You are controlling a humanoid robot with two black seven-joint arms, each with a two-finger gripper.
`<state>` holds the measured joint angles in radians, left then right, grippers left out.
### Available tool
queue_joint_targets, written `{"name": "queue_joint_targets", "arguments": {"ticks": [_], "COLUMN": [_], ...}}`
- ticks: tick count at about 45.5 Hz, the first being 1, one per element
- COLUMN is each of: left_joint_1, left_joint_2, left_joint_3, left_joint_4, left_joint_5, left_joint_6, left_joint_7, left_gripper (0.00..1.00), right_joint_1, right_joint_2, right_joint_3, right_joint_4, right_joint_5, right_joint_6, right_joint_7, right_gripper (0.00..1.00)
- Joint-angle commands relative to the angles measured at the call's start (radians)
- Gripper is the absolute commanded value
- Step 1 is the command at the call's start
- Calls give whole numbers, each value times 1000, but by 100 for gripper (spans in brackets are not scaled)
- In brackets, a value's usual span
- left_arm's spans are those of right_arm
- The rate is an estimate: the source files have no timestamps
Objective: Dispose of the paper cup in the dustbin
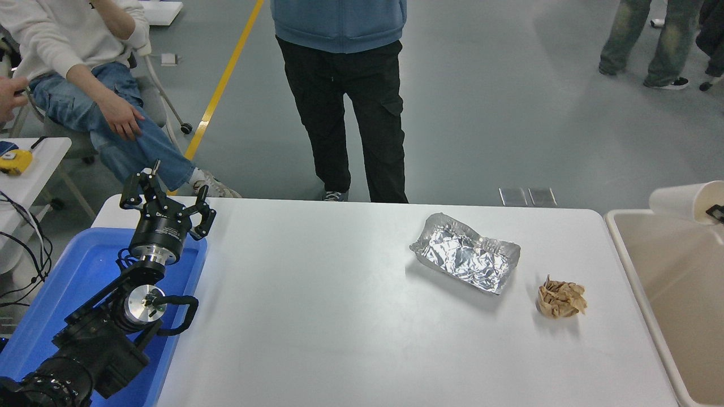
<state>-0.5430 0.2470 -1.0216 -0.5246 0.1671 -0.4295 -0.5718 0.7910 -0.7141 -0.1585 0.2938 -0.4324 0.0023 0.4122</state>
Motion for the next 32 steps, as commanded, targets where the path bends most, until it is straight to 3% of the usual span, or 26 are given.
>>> {"name": "queue_joint_targets", "arguments": {"ticks": [1, 7, 18, 32], "left_joint_1": [0, 0, 0, 0], "left_joint_2": [0, 0, 0, 0], "left_joint_3": [0, 0, 0, 0], "left_joint_4": [0, 0, 0, 0], "left_joint_5": [0, 0, 0, 0], "left_joint_6": [0, 0, 0, 0], "left_joint_7": [0, 0, 0, 0], "left_gripper": [100, 100, 100, 100], "right_joint_1": [-121, -162, -217, -248], "right_joint_2": [182, 211, 242, 312], "right_joint_3": [13, 17, 59, 203], "right_joint_4": [-280, -301, -303, -303], "right_joint_5": [95, 184, 371, 397], "right_joint_6": [4, -4, -45, -166], "right_joint_7": [-52, -110, -133, -133], "right_gripper": [0, 0, 0, 0]}}
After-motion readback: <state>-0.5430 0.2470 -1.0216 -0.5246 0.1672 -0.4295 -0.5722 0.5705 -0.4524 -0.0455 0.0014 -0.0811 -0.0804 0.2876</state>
